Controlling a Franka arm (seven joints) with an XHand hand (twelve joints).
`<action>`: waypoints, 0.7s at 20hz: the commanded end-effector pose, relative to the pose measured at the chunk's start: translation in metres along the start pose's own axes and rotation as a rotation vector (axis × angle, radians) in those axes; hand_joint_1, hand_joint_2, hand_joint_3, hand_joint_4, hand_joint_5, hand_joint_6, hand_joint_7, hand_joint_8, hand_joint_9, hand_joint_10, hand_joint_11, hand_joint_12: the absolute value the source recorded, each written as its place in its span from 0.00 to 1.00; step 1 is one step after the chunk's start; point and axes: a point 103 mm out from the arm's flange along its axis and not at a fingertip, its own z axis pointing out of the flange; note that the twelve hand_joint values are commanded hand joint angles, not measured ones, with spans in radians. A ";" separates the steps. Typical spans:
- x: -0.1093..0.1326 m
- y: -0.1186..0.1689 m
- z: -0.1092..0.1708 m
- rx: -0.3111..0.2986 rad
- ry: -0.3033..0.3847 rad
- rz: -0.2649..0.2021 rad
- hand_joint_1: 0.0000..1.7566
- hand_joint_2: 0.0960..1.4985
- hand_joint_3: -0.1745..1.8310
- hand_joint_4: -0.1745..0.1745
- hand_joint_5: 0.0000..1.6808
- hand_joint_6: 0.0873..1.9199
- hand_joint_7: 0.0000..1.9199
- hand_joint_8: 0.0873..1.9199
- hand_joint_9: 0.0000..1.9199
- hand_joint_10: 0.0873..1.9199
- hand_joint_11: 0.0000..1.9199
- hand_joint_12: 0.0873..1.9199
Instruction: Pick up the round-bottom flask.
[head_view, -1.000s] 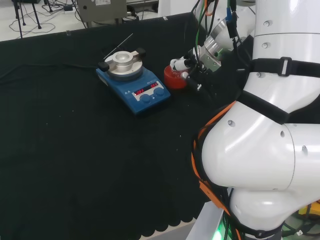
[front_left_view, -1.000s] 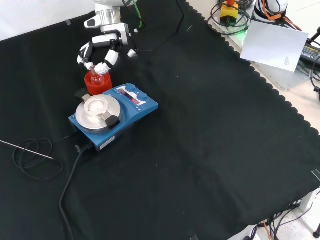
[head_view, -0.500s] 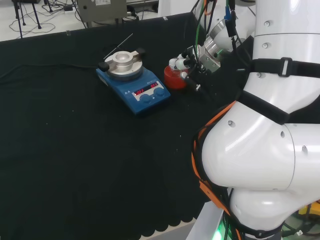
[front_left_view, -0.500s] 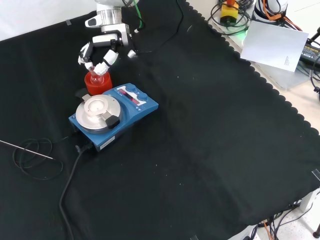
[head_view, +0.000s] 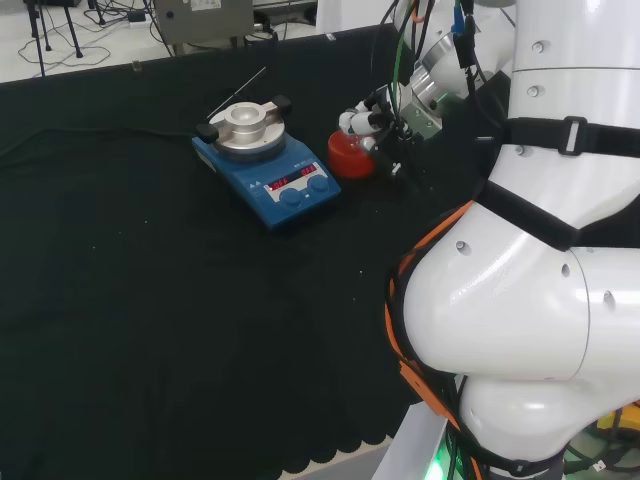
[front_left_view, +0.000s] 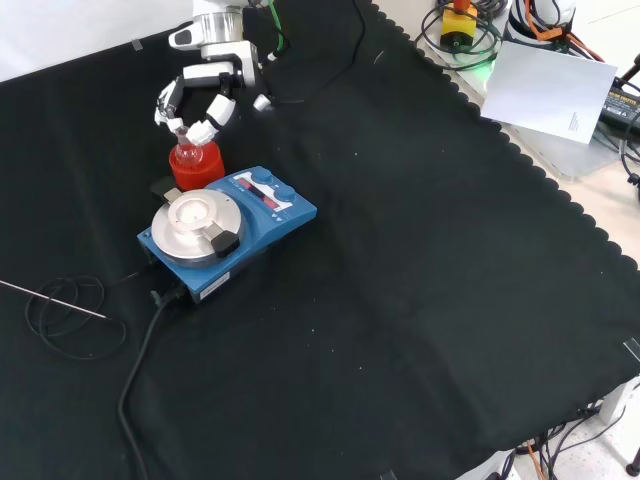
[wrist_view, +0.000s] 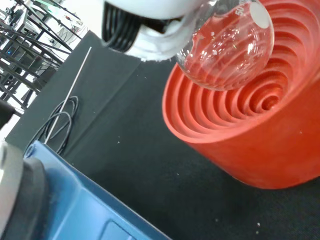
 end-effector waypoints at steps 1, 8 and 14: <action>0.015 -0.007 -0.012 0.002 -0.008 -0.017 0.65 0.43 0.42 0.60 0.71 0.41 0.32 0.30 0.43 0.27 0.26 0.65; 0.032 -0.017 -0.024 0.002 -0.018 -0.034 0.65 0.41 0.44 0.60 0.71 0.41 0.32 0.30 0.43 0.27 0.27 0.65; 0.050 -0.026 -0.037 0.001 -0.018 -0.055 0.65 0.41 0.44 0.60 0.71 0.41 0.32 0.30 0.43 0.27 0.27 0.65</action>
